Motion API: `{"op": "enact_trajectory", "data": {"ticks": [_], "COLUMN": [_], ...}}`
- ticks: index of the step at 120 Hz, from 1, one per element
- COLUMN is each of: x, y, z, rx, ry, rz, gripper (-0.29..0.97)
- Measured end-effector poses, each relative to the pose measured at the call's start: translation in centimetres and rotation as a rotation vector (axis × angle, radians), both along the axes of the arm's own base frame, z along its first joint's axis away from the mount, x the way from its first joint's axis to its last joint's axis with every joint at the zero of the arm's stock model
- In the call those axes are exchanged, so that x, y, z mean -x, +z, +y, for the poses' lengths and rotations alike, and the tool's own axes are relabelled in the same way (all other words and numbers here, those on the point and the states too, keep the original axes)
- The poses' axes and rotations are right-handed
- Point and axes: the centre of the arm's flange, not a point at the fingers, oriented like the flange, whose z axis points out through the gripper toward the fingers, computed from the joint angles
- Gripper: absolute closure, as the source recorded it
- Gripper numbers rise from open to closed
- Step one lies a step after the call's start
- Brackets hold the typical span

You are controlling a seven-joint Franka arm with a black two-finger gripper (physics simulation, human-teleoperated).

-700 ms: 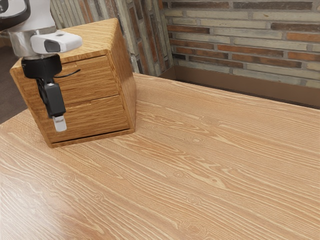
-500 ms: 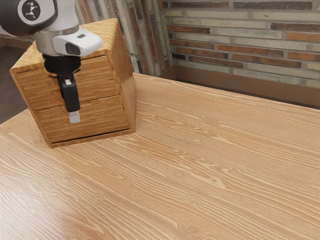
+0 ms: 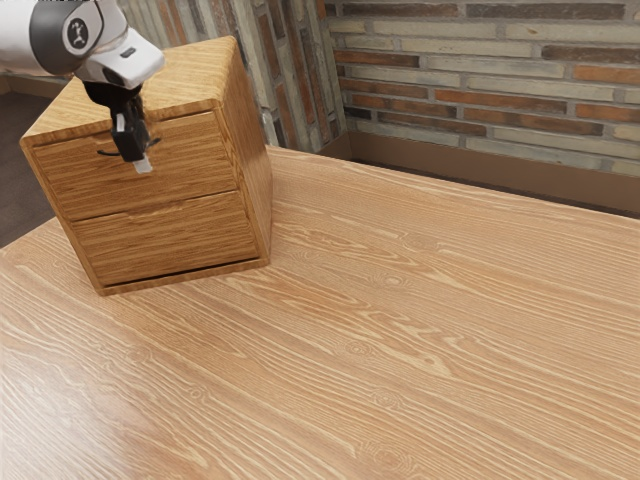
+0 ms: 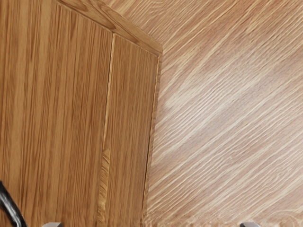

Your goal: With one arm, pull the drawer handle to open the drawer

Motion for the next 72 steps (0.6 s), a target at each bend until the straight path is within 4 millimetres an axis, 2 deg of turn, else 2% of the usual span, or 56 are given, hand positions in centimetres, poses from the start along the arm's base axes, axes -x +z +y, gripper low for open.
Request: {"op": "enact_trajectory", "data": {"ticks": [7, 31, 58, 68, 72], "x": [0.3, -0.6, -1.4, -1.6, -1.6], "y": [0.1, -1.2, -1.2, -1.3, -1.5], "z": [1.4, 3.1, 3.8, 3.9, 4.0], "rx": [-0.016, -0.05, -0.158, -0.177, -0.18], "ry": [-0.027, -0.146, -0.256, -0.287, -0.298], "rz": [-0.008, -0.007, -0.013, -0.013, -0.008], "gripper": [0.28, 0.39, 0.44, 0.51, 0.49]}}
